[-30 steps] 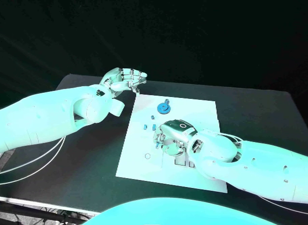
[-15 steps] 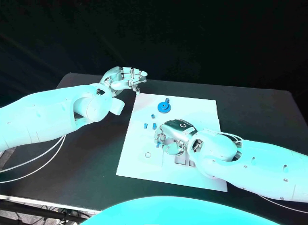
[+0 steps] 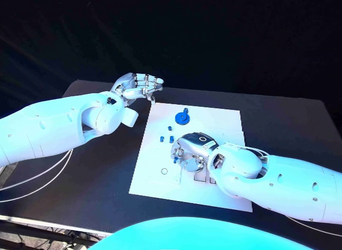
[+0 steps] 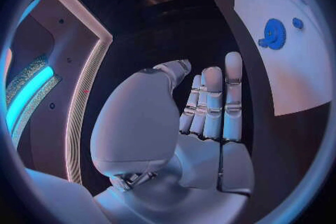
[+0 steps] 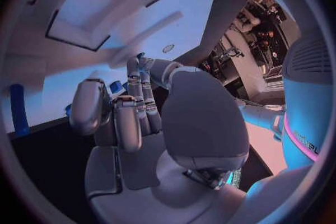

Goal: Assemble the parts on the task board

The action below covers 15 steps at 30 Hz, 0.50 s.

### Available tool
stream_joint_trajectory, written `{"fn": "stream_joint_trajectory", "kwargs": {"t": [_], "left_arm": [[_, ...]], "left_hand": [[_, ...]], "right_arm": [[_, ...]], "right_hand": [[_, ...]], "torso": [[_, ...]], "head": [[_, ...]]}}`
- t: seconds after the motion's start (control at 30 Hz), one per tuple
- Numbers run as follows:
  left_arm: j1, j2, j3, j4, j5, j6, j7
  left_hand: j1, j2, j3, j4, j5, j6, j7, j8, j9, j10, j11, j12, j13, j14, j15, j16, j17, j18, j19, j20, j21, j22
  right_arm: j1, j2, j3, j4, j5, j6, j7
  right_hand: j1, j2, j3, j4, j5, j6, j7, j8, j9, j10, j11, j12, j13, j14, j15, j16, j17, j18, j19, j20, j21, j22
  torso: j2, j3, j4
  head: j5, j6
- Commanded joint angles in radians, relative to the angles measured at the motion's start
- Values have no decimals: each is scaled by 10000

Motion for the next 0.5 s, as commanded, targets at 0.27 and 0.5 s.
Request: {"fn": "stream_joint_trajectory", "kwargs": {"t": [0.27,0.5], "left_arm": [[14,4,8,17,-30,131,36],[14,4,8,13,-31,129,34]], "left_hand": [[45,-2,-5,-35,16,58,50,38,-17,-69,9,61,-9,-10,62,22,-9,152,24,60,-57,-16],[28,1,-10,-23,16,53,51,49,-30,-80,10,75,-22,-13,65,26,-17,152,25,64,-63,-21]], "right_arm": [[-81,79,-34,-22,-262,509,-111],[-90,77,-45,7,-304,795,-148]], "right_hand": [[-8,122,56,-61,46,34,16,73,29,14,-25,8,18,553,-38,29,109,-64,-35,13,-76,529],[-216,32,-112,-148,129,26,7,131,134,41,-27,-74,30,546,-28,29,95,-55,-61,28,-125,525]], "torso": [[0,-5,-1],[-10,-11,-6]], "head": [[-2,-49],[-6,-63]]}}
